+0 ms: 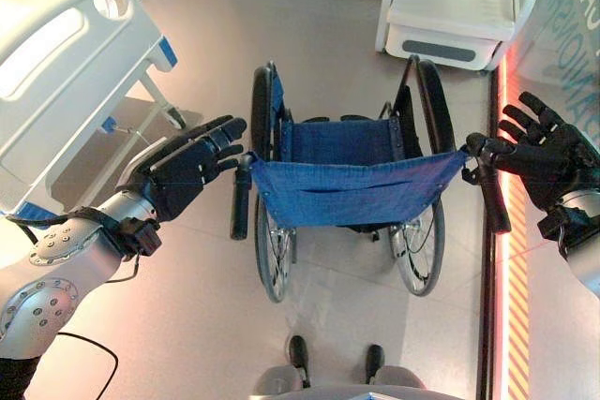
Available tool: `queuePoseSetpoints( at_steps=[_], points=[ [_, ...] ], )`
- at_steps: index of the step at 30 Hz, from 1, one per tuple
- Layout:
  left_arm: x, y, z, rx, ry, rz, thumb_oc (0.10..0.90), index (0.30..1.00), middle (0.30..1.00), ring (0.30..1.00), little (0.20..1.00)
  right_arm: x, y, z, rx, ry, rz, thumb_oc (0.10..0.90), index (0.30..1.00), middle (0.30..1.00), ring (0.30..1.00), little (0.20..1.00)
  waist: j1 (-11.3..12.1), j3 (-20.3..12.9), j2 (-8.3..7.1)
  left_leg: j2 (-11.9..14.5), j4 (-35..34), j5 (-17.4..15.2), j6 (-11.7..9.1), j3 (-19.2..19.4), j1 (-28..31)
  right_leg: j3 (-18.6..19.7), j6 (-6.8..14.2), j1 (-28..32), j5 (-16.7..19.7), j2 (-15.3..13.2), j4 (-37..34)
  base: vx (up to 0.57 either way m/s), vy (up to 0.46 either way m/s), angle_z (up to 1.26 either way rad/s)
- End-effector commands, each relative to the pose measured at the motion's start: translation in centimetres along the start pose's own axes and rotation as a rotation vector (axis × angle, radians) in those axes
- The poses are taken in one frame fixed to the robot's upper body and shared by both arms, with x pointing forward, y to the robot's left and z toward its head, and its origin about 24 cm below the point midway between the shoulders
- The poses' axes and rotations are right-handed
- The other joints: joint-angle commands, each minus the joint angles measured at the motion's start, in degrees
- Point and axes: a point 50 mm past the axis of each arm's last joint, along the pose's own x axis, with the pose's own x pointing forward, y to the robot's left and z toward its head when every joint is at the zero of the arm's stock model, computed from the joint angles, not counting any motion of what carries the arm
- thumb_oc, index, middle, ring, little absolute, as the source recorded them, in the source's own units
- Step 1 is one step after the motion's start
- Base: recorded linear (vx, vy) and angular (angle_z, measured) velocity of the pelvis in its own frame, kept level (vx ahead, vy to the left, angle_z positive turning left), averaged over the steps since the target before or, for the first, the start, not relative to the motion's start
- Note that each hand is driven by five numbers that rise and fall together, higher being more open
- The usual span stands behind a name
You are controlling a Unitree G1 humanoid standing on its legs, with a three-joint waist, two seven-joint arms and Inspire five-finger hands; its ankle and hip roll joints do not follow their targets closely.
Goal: Push the wheelchair next to the bed
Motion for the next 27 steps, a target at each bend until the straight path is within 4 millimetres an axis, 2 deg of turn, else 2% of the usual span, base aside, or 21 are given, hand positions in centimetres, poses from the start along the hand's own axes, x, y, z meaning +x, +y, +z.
queuePoseSetpoints(
  at_steps=[1, 6, 11, 19, 23, 26, 27],
  points=[
    [-1.3, 0.1, 5.8, 0.087, -0.281, -0.005, 0.8, 0.9, 0.9, 0.9, 0.9, -0.8, 2.5, 5.2, -0.059, -0.215, 0.165, 0.8, 0.9, 0.9, 0.9, 0.9, 0.1, -5.2, -1.16, 1.4, 0.2, -2.4, -4.6, 1.4, 0.8, -0.4, 2.2, -1.6, 2.5, -1.5, 0.0, 0.0, 0.0, 0.0],
    [-2.0, 0.5, 5.8, 0.078, -0.294, 0.018, 0.8, 0.9, 0.9, 0.9, 0.9, -0.9, 1.3, 3.0, -0.202, -0.101, 0.092, 0.8, 0.9, 0.9, 0.9, 0.9, 0.0, -5.5, -1.37, 1.2, 0.2, -2.5, -4.6, 1.5, 0.8, -0.6, 2.3, -1.6, 2.4, -1.5, 0.0, 0.0, 0.0, 0.0],
    [-2.5, 0.3, 6.1, 0.088, -0.303, 0.017, 0.8, 0.9, 0.9, 0.9, 0.9, -1.0, -0.1, 2.8, -0.342, -0.044, 0.028, 0.8, 0.9, 0.9, 0.9, 0.9, -0.2, -5.3, -1.6, 1.2, 0.2, -2.4, -4.6, 1.6, 0.8, -0.7, 2.3, -1.6, 2.5, -1.5, 0.0, 0.0, 0.0, 0.0],
    [-2.6, -0.1, 6.3, 0.097, -0.312, 0.016, 0.8, 0.9, 0.9, 0.9, 0.9, -1.1, -0.4, 1.7, -0.435, 0.075, 0.057, 0.8, 0.9, 0.9, 0.9, 0.9, 0.0, -4.6, -1.94, 1.2, 0.2, -2.2, -4.6, 1.6, 0.8, -0.7, 2.3, -1.6, 2.6, -1.4, 0.0, 0.0, 0.0, 0.0],
    [-2.6, -0.1, 6.4, 0.124, -0.316, 0.031, 0.8, 0.9, 0.9, 0.9, 0.9, -0.9, -0.9, 1.9, -0.489, 0.058, 0.007, 0.8, 0.9, 0.9, 0.9, 0.9, 0.3, -4.3, -2.09, 1.2, 0.2, -2.1, -4.6, 1.4, 0.8, -0.8, 2.4, -1.4, 2.6, -1.3, 0.0, 0.0, 0.0, 0.0],
    [-2.5, 0.1, 6.5, 0.195, -0.294, 0.069, 0.8, 0.9, 0.9, 0.9, 0.9, -0.7, -1.1, 2.8, -0.525, 0.015, -0.029, 0.8, 0.9, 0.9, 0.9, 0.9, 0.5, -4.3, -2.19, 1.2, 0.2, -2.0, -4.7, 1.3, 0.8, -1.1, 2.4, -1.4, 2.7, -1.3, 0.0, 0.0, 0.0, 0.0],
    [-2.4, 0.6, 6.5, 0.263, -0.264, 0.114, 0.8, 0.9, 0.9, 0.9, 0.9, -0.6, -1.2, 3.7, -0.545, -0.028, -0.059, 0.8, 0.9, 0.9, 0.9, 0.9, 0.8, -4.2, -2.15, 1.3, 0.2, -1.9, -4.7, 1.2, 0.9, -1.1, 2.4, -1.3, 2.7, -1.3, 0.0, 0.0, 0.0, 0.0]
  ],
)
